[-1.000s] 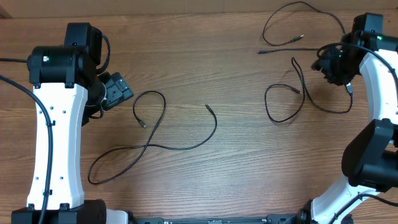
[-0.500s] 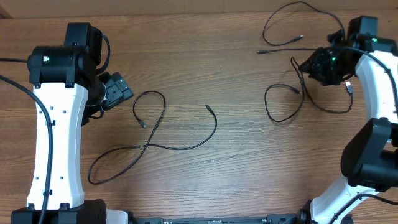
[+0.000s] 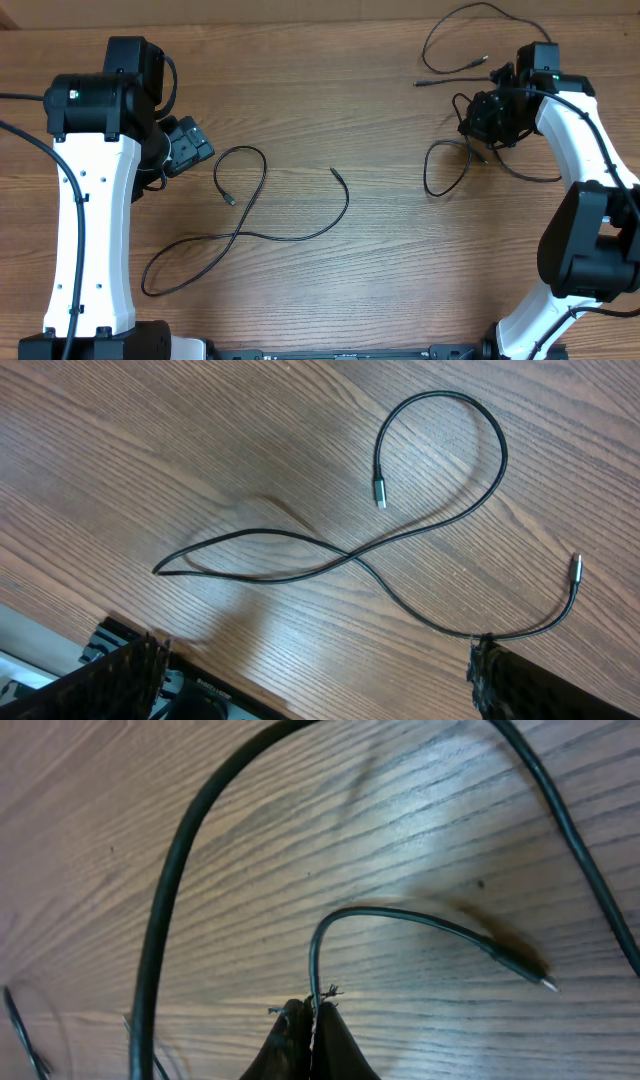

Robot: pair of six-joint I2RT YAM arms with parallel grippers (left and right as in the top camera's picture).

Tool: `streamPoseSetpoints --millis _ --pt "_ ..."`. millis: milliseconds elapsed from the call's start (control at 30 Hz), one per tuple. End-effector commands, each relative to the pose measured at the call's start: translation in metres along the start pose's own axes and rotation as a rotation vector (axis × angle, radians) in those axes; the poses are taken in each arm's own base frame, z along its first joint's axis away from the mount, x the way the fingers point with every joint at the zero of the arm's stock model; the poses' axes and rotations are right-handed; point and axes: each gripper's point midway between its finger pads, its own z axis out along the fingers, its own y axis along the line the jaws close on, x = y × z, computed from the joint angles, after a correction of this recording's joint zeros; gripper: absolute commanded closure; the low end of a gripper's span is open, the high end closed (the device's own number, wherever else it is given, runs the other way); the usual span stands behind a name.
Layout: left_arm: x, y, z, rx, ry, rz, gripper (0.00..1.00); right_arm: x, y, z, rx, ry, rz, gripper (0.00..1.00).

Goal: Untangle cables

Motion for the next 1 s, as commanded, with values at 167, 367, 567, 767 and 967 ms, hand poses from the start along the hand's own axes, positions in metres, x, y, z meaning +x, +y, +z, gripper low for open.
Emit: streamPoseSetpoints --millis 167,367,567,767,967 --pt "0.001 0.0 0.002 -0.003 0.007 0.006 0.0 -0.036 0.003 -0.043 -0.032 -0.09 0.054 0.5" --pt "0.001 0.0 0.002 -0.003 0.007 0.006 0.01 -0.061 0.018 -0.108 -0.077 -0.165 0.058 0.45" --pt "0.001 0.0 0.002 -0.003 0.006 0.006 0.0 -0.041 0.034 -0.114 -0.065 -0.097 -0.043 0.4" --pt "0.001 0.0 0.002 -0.003 0.007 0.006 0.01 -0.012 0.044 -0.087 -0.014 0.003 -0.111 0.15" --pt "0.001 0.0 0.002 -0.003 0.006 0.006 0.0 0.003 0.056 -0.075 -0.013 0.051 -0.14 0.0"
